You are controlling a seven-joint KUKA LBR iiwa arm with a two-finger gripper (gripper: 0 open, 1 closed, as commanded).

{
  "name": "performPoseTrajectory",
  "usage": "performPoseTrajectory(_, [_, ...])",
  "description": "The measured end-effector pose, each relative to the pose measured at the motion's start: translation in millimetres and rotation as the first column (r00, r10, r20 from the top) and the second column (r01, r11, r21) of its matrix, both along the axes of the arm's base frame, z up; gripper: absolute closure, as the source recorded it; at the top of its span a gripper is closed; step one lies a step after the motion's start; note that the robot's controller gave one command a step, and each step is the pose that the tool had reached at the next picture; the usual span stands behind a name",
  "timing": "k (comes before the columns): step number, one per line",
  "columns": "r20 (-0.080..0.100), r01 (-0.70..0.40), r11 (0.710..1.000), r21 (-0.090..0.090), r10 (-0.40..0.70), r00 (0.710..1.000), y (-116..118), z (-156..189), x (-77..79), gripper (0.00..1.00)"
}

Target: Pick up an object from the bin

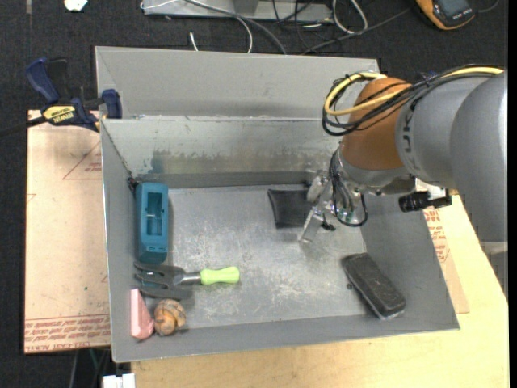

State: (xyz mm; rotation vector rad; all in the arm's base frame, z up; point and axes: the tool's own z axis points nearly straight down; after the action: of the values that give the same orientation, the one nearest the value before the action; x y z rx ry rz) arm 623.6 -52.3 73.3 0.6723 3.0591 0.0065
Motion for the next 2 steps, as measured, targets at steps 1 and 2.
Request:
performPoseTrajectory(1, [0.003,-0.048,0.999,0.001,0.048,0.999,18.8,-2.5,0.5,1.00])
performPoseTrajectory(2, [0.003,-0.049,0.999,0.001,0.049,0.999,18.8,-2.5,0.5,1.00])
